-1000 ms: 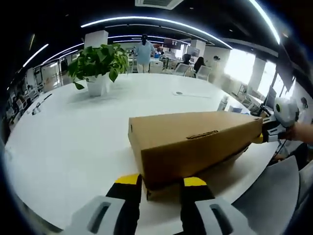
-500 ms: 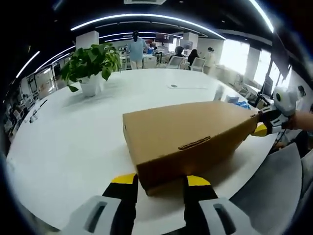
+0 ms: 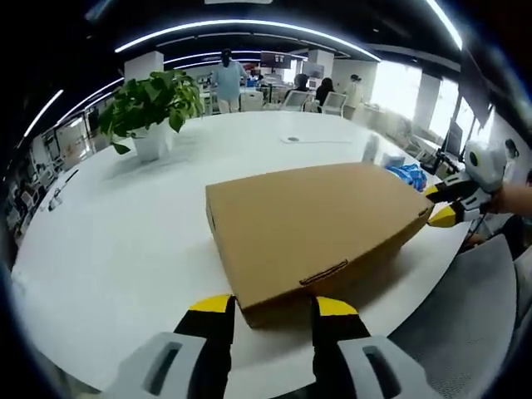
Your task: Operate the shoe box by opening the lid, removing the specified soft item, and placing it in the target area until the item is outside and the box remains undamaged.
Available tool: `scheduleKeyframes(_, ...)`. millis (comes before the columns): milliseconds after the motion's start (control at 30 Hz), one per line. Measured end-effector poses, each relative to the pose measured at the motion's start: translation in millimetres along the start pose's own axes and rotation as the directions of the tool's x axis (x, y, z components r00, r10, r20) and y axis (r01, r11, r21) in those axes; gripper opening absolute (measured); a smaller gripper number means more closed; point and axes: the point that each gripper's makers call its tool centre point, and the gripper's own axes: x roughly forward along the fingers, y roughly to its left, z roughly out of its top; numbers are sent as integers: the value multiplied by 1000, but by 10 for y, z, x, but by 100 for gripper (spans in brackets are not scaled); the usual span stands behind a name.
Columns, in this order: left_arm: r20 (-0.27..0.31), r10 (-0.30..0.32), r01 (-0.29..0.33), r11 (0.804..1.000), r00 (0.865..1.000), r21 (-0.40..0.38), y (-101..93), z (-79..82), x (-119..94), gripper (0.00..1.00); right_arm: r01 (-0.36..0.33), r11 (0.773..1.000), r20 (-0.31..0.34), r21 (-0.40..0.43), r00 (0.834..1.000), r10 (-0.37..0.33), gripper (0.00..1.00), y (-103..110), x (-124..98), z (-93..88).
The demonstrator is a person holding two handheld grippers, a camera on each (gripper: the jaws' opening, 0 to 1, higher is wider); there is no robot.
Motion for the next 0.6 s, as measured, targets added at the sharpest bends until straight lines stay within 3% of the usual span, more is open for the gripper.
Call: scheduleKeyframes(600, -45, -5, 5, 1000, 999, 2, 25, -85, 151, 38, 26, 1000, -41, -12, 999, -26, 25, -33, 144, -152)
